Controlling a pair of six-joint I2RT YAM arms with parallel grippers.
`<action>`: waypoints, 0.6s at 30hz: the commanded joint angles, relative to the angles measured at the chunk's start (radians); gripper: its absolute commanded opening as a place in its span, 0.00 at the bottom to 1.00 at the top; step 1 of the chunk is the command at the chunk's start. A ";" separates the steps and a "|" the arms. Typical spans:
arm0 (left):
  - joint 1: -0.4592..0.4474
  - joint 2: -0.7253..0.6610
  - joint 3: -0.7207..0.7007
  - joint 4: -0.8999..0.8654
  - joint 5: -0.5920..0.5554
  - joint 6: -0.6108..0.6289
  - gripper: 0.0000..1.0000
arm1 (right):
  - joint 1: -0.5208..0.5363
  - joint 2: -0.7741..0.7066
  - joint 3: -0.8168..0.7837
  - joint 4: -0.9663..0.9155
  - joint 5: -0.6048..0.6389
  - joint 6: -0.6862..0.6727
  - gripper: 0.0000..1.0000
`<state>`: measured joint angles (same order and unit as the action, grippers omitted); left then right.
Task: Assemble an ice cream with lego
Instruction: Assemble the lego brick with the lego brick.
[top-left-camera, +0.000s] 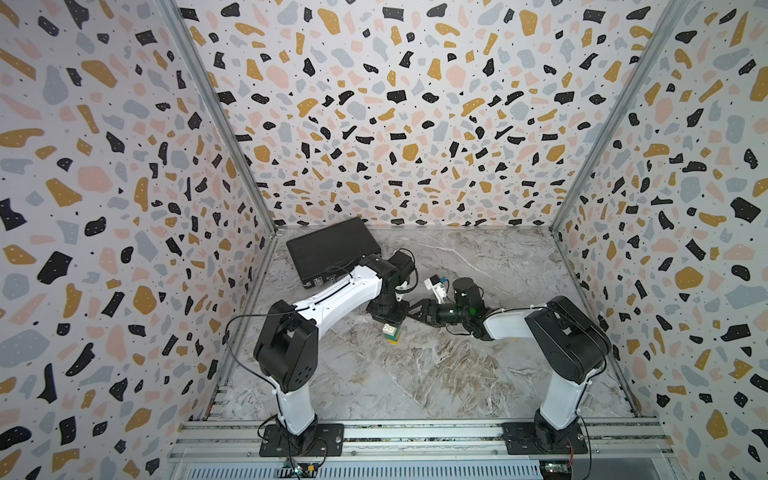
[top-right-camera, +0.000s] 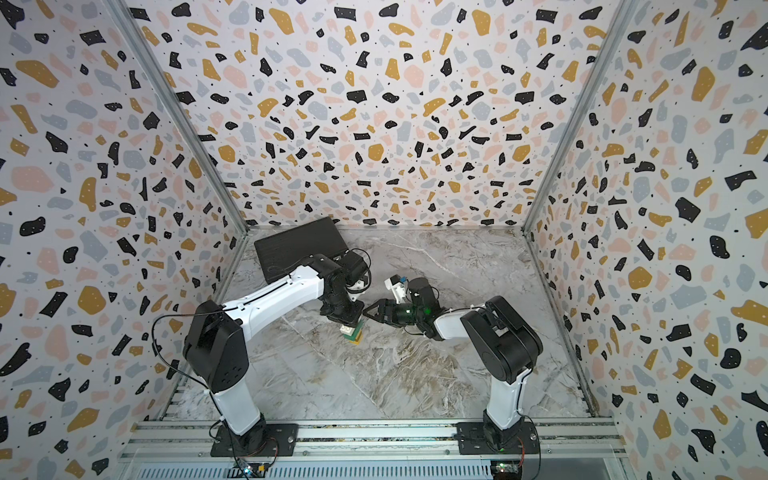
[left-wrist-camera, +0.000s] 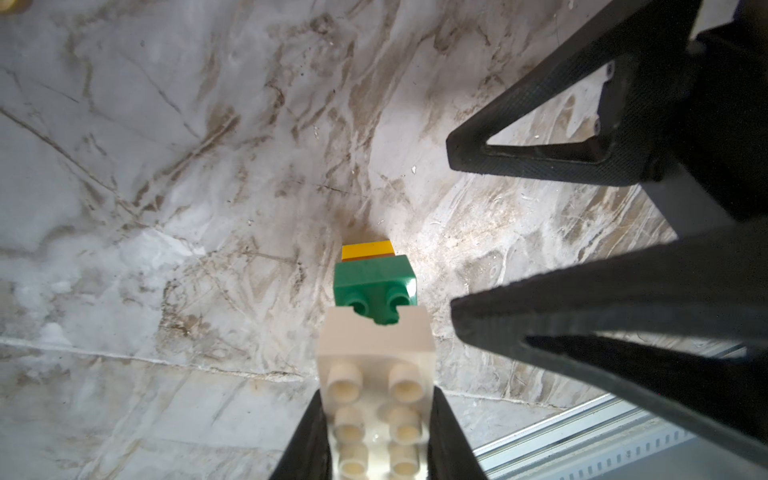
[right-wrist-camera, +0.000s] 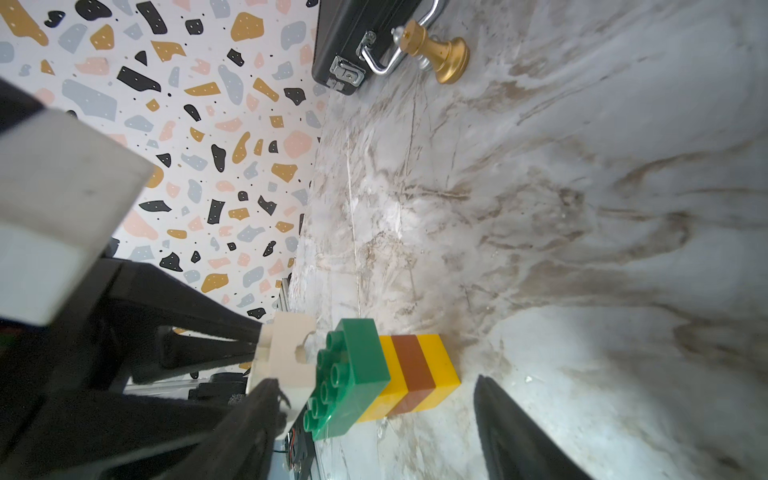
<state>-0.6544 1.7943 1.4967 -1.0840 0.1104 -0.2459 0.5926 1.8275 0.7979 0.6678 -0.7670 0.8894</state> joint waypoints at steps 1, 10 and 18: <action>0.002 0.010 -0.001 -0.024 -0.012 0.013 0.00 | 0.007 -0.027 0.002 0.061 -0.012 0.019 0.78; -0.001 0.028 -0.007 -0.019 0.004 -0.006 0.01 | 0.029 0.001 0.010 0.108 -0.038 0.050 0.79; -0.016 0.049 -0.007 -0.018 -0.001 -0.007 0.01 | 0.052 0.014 0.025 0.082 -0.038 0.038 0.78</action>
<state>-0.6613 1.8252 1.4967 -1.0904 0.1116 -0.2478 0.6315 1.8408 0.7979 0.7479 -0.7856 0.9344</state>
